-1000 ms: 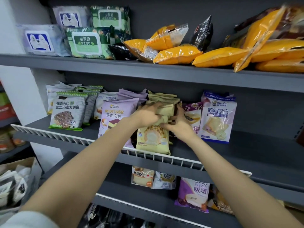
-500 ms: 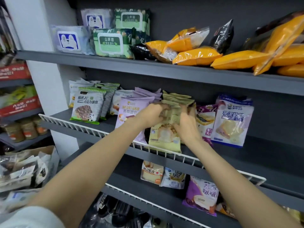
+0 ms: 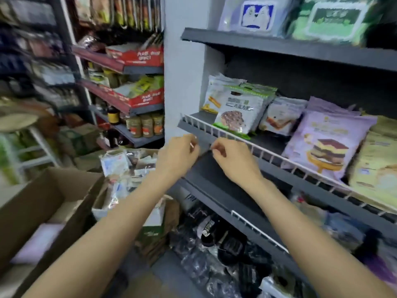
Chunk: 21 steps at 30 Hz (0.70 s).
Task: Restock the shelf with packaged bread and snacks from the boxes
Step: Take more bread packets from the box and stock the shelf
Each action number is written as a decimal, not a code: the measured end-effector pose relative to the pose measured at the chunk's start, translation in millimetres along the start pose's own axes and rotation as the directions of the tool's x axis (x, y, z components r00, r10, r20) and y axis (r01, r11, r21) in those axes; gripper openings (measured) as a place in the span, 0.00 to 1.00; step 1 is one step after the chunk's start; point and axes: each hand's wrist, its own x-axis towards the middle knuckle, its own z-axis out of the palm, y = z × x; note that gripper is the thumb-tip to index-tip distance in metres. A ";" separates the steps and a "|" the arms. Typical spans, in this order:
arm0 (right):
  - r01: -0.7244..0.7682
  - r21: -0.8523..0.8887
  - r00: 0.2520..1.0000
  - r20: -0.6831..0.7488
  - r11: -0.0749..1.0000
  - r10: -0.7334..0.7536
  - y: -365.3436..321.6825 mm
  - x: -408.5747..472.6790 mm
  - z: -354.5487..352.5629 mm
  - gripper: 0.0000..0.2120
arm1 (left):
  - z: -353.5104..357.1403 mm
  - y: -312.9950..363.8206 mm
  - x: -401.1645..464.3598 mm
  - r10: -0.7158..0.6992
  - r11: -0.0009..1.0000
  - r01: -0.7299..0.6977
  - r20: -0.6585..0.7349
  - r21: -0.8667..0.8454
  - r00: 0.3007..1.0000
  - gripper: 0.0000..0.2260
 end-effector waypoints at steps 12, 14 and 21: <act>0.099 0.222 0.794 0.570 0.970 -0.211 -227.2 76.1 346.4 0.10 | -65.3 -391.5 -117.5 -0.728 0.682 0.712 0.071 0.163 0.681 0.12; 0.084 0.228 0.750 0.627 0.970 -0.212 -251.7 84.5 396.9 0.11 | -63.5 -440.9 -133.3 -0.807 0.590 0.784 0.110 0.192 0.580 0.12; -0.085 0.141 0.582 0.810 0.986 -0.066 -307.7 128.8 559.6 0.16 | -29.6 -589.1 -158.8 -0.901 0.422 0.861 0.240 0.285 0.362 0.10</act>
